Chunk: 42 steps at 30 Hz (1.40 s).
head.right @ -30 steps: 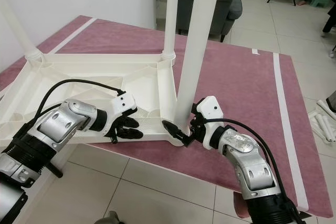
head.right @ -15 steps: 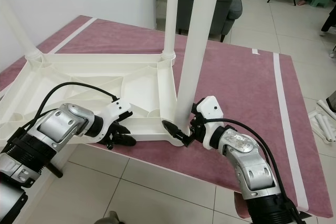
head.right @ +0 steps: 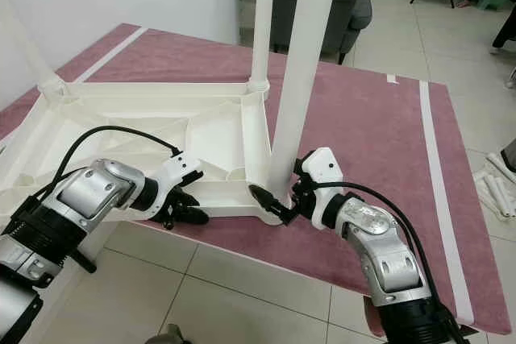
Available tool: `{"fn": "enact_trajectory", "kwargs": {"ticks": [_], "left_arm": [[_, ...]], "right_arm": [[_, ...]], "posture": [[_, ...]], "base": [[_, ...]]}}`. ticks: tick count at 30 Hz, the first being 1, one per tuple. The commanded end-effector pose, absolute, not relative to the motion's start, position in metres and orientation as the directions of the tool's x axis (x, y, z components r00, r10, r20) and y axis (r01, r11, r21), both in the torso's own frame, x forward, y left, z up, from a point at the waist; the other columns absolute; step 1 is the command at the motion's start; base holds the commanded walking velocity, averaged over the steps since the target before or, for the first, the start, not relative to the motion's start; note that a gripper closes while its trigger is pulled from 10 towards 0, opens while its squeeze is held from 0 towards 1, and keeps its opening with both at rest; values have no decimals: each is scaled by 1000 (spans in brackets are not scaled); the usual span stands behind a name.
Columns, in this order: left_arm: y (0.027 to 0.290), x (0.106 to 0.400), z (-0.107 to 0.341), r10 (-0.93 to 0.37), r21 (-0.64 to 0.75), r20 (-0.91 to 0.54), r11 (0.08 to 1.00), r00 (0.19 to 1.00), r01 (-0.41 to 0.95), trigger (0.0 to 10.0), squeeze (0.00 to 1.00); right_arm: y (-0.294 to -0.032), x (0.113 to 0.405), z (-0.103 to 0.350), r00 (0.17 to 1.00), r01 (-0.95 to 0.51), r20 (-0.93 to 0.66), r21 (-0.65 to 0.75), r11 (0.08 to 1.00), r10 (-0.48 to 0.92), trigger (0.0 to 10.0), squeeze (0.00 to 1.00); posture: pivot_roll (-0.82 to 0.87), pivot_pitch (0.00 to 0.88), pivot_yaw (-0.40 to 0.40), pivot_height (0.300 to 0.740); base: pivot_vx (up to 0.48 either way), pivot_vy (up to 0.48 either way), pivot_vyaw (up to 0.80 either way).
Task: Building children table
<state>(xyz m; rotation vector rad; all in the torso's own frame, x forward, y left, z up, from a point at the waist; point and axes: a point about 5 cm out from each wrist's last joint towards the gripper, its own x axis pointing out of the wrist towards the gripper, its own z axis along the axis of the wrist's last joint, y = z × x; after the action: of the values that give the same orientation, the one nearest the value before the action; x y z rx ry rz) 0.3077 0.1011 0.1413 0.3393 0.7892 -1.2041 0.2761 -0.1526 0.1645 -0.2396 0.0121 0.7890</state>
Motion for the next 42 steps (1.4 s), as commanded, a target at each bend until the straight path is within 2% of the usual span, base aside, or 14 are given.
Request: {"fn": "enact_trajectory", "kwargs": {"ticks": [1,9,10,11,12,13,14,15,30,34,42], "left_arm": [[60,302,195,-943,584,-321,-127,84,802,10000,0],[60,302,195,-943,584,-321,-127,84,802,10000,0],[65,299,201,-951,574,-299,-111,81,811,10000,0],[69,294,215,-964,553,-157,95,216,828,10000,0],[69,294,215,-964,553,-157,95,216,828,10000,0],[76,290,225,-942,520,-66,248,328,817,10000,0],[81,288,230,-913,492,-13,349,408,797,10000,0],[85,287,232,-894,477,11,399,449,783,10000,0],[86,284,232,-878,471,15,428,479,771,10000,0],[88,281,234,-857,465,28,468,515,752,10000,0],[85,279,238,-849,457,42,485,526,746,10000,0]], "right_arm": [[-150,281,166,709,-700,-95,-215,681,699,10000,0],[-150,281,166,709,-700,-95,-215,681,699,10000,0],[-152,276,168,703,-705,-90,-212,677,705,10000,0],[-151,264,159,745,-663,-68,-172,728,663,10000,0],[-151,264,159,745,-663,-68,-172,728,663,10000,0],[-151,257,153,779,-626,-55,-142,767,625,10000,0],[-150,253,149,802,-596,-48,-123,793,595,10000,0],[-150,251,147,813,-581,-45,-113,806,580,10000,0],[-149,249,148,820,-572,-41,-111,813,571,10000,0],[-146,242,147,820,-573,-39,-94,815,572,10000,0],[-139,226,135,787,-616,-84,-53,786,611,10000,0]], "posture": [[107,44,-4,740],[107,44,-4,740],[107,0,0,740],[111,0,0,740],[111,0,0,740],[112,0,0,740],[112,0,0,740],[112,0,0,740],[113,0,0,740],[114,0,0,740],[114,0,-1,740]], "base": [[0,0,0],[0,0,0],[0,0,0],[0,0,0],[0,0,0],[0,0,0],[0,0,0],[0,0,0],[0,0,0],[0,0,0],[0,0,0]]}}
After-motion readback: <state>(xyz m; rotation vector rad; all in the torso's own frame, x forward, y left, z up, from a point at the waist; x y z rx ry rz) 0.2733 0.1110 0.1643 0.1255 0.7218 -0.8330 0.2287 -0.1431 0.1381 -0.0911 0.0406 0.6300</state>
